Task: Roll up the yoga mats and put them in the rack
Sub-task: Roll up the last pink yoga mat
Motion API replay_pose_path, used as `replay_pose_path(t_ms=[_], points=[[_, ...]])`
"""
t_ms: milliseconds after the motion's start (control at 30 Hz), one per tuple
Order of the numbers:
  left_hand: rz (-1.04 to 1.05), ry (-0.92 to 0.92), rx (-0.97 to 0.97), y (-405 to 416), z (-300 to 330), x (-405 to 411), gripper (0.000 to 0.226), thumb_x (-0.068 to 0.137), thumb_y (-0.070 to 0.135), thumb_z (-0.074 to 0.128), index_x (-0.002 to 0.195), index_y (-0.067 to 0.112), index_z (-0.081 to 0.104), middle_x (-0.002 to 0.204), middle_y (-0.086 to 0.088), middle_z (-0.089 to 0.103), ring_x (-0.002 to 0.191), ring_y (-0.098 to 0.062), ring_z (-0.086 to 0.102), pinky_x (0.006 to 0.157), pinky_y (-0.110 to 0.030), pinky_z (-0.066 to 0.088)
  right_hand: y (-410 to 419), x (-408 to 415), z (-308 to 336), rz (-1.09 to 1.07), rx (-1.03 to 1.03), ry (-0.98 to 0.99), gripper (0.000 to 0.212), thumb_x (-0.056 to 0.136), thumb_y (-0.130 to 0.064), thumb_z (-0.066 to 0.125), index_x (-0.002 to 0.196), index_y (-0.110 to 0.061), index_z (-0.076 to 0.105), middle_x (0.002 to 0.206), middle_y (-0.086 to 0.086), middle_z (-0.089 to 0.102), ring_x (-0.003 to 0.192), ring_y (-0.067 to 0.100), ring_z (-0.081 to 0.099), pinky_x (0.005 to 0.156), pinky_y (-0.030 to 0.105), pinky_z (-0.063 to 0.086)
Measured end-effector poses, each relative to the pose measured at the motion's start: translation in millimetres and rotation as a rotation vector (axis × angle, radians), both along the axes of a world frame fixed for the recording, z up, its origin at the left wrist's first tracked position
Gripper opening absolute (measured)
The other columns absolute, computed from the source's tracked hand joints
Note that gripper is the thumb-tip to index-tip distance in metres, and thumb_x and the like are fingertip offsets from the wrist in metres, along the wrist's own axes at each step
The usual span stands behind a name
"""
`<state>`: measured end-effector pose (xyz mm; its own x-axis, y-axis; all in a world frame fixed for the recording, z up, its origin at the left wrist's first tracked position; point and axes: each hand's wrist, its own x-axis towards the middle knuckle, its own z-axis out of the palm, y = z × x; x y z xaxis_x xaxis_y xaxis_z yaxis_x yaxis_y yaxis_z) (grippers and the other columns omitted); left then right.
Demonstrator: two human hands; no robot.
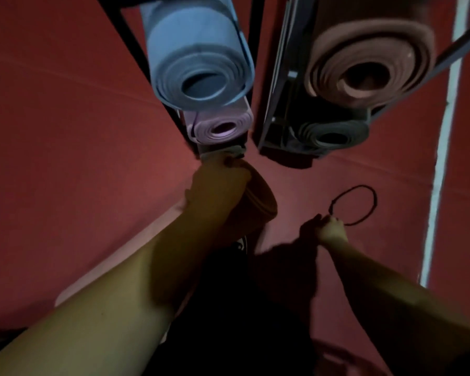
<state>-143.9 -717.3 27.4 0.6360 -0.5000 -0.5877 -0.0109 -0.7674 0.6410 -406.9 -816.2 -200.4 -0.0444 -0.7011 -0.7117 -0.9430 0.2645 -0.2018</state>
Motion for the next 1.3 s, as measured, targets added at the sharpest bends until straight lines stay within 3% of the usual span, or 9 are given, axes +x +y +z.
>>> replay_pose_path(t_ms=[100,267,433,567,667,800,1000,1200,1300], points=[[-0.054,0.021,0.010,-9.1,-10.8,-3.8,0.025,0.070,0.031,0.062,0.095,0.035,0.063,0.109,0.009,0.063,0.109,-0.025,0.059,0.104,-0.048,0.043,-26.9,-10.6,-33.3,-0.018,-0.025,0.050,0.047,0.097,-0.020,0.049,0.137,0.004,0.042,0.135,0.027,0.043,0.127,0.040,0.041,0.107,0.042,0.036],[-0.124,0.035,0.033,-17.1,-28.9,-4.8,0.032,0.083,0.019,0.066,0.115,0.022,0.066,0.091,0.014,0.058,0.096,-0.017,0.055,0.093,-0.033,0.046,-36.4,-8.1,-51.1,-0.035,0.051,0.163,0.052,0.095,-0.015,0.055,0.141,0.004,0.038,0.141,0.027,0.037,0.130,0.042,0.039,0.106,0.043,0.037],[-0.102,0.035,0.004,-16.5,-24.1,-0.9,0.015,0.081,0.013,0.066,0.091,0.024,0.068,0.087,0.007,0.064,0.085,-0.013,0.060,0.085,-0.034,0.051,-19.4,-3.8,-80.5,0.014,0.137,0.181,0.062,0.087,-0.034,0.054,0.143,-0.009,0.046,0.141,0.015,0.053,0.126,0.033,0.054,0.104,0.039,0.045],[-0.020,-0.040,-0.080,-0.8,-4.3,6.4,0.030,0.076,0.008,0.069,0.100,0.025,0.074,0.080,0.013,0.064,0.081,-0.008,0.063,0.081,-0.028,0.053,16.8,48.1,-20.5,0.154,-0.017,0.038,0.040,0.094,-0.038,0.051,0.127,-0.018,0.058,0.125,0.013,0.062,0.119,0.036,0.056,0.103,0.046,0.037],[0.012,-0.118,-0.154,23.8,17.5,16.8,0.030,0.073,0.011,0.075,0.100,0.023,0.074,0.094,0.002,0.066,0.079,-0.003,0.061,0.070,-0.013,0.045,33.0,90.6,26.1,0.105,0.011,-0.244,0.027,0.096,-0.031,0.055,0.113,-0.010,0.062,0.108,0.018,0.066,0.100,0.031,0.062,0.090,0.036,0.044],[0.149,-0.158,-0.156,72.9,69.9,31.3,0.040,0.051,0.022,0.079,0.089,0.027,0.071,0.105,-0.004,0.066,0.091,-0.020,0.062,0.084,-0.028,0.050,44.8,141.3,115.1,0.164,0.034,-0.545,0.012,0.089,-0.027,0.060,0.083,-0.016,0.055,0.081,0.007,0.057,0.080,0.020,0.052,0.074,0.033,0.038],[0.352,-0.229,-0.255,184.7,151.3,36.5,0.047,0.040,0.015,0.069,0.086,0.024,0.072,0.081,0.007,0.072,0.082,-0.018,0.067,0.081,-0.037,0.055,81.7,205.6,274.5,0.688,-0.106,-0.831,0.010,0.093,-0.025,0.063,0.102,-0.024,0.066,0.081,-0.006,0.066,0.073,0.007,0.055,0.073,0.028,0.042],[0.509,-0.325,-0.360,299.9,206.3,21.8,0.059,0.047,0.017,0.065,0.106,0.022,0.072,0.090,0.003,0.074,0.085,-0.016,0.068,0.080,-0.028,0.053,179.5,246.3,409.3,1.040,-0.231,-0.974,0.008,0.096,-0.026,0.062,0.101,-0.031,0.063,0.077,-0.018,0.059,0.065,-0.005,0.051,0.063,0.011,0.037],[0.611,-0.374,-0.418,354.0,217.9,16.6,0.052,0.065,0.006,0.071,0.116,0.015,0.071,0.101,-0.001,0.074,0.090,-0.016,0.068,0.085,-0.029,0.054,235.4,260.5,453.5,1.154,-0.309,-1.034,0.012,0.096,-0.024,0.060,0.106,-0.028,0.066,0.080,-0.021,0.058,0.072,-0.006,0.053,0.067,0.012,0.036]])
